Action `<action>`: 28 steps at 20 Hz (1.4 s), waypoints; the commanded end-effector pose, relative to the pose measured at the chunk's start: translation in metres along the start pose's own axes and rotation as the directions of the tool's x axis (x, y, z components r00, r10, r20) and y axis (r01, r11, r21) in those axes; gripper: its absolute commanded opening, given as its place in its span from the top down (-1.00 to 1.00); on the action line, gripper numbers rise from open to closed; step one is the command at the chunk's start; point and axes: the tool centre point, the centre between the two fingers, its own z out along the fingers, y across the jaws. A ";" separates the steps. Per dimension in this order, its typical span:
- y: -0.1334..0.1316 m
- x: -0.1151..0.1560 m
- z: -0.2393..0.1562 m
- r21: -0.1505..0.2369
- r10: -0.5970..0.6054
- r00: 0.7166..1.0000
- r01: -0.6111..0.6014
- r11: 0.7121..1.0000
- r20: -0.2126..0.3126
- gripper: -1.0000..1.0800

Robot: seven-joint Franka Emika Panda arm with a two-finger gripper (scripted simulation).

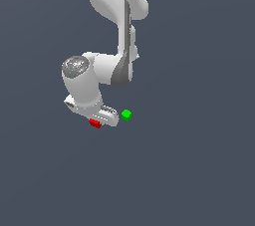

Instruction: Stack the red cube on top of the green cube.

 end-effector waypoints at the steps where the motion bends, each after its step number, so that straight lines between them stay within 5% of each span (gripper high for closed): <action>1: -0.001 -0.002 0.001 0.000 0.000 1.000 0.000 1.000 0.000 1.00; 28: -0.082 -0.121 0.054 0.000 -0.001 1.000 0.001 1.000 0.001 1.00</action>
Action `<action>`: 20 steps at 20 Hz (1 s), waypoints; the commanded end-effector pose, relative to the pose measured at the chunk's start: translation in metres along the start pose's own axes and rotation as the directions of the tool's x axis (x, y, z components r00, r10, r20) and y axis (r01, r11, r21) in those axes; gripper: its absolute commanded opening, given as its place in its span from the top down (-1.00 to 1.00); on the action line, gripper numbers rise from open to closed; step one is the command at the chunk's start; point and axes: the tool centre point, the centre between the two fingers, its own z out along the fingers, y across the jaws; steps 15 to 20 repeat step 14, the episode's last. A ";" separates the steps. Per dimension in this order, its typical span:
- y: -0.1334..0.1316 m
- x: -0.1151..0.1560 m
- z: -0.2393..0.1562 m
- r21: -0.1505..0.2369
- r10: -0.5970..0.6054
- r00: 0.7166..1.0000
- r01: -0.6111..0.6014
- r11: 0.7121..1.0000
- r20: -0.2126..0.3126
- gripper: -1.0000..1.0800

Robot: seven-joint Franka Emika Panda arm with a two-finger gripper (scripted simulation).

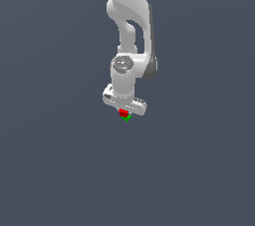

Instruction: Stack the red cube on top of the green cube.

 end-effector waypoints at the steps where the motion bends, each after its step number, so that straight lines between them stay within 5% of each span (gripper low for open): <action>1: -0.005 -0.006 0.003 0.000 0.001 1.000 -0.001 1.000 -0.001 1.00; 4: -0.007 -0.008 0.004 0.000 0.001 1.000 -0.001 1.000 -0.001 1.00; 5: -0.007 -0.008 0.004 0.000 0.001 1.000 -0.001 1.000 -0.001 -0.92; 20: -0.007 -0.008 0.004 0.000 0.001 1.000 -0.001 1.000 -0.001 -0.92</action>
